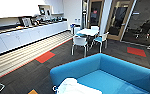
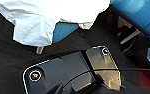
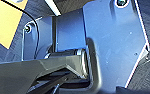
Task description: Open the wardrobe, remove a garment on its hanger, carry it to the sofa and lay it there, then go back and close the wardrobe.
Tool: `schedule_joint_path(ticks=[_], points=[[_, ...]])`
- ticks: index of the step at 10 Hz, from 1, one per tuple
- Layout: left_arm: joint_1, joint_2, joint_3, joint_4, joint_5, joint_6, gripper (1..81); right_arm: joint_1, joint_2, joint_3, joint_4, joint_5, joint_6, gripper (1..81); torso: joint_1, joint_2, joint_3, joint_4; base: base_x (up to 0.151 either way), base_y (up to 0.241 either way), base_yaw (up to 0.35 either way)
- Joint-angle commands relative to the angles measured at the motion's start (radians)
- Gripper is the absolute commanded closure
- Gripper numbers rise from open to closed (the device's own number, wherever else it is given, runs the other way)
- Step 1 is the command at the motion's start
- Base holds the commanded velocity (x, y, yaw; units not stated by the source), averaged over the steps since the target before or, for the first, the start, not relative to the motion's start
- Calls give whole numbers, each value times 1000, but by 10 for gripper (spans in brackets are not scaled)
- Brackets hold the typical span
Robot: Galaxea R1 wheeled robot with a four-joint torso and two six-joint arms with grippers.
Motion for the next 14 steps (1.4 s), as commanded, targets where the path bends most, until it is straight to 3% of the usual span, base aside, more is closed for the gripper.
schedule_joint_path(ticks=[1, 2, 7, 14], points=[[-25, 17, -23, 17, 26, 7, 10, 19, 4, -3, -3, -58, -3, 10, 1, 0, 38, 0, 0, 0, 0], [-13, 39, -48, 17, 26, 7, 10, 16, 4, -4, -3, -58, -3, 10, 1, -1, 16, 0, 0, 0, 0], [19, 126, -166, 38, 26, 9, 10, 11, 8, -7, -4, -58, -3, 10, 1, -2, 24, 0, 0, 0, 0], [24, 143, -176, 40, 31, 23, 10, 10, 11, -7, -6, -58, -5, 10, 1, -3, 25, 0, -107, 0, 0]])
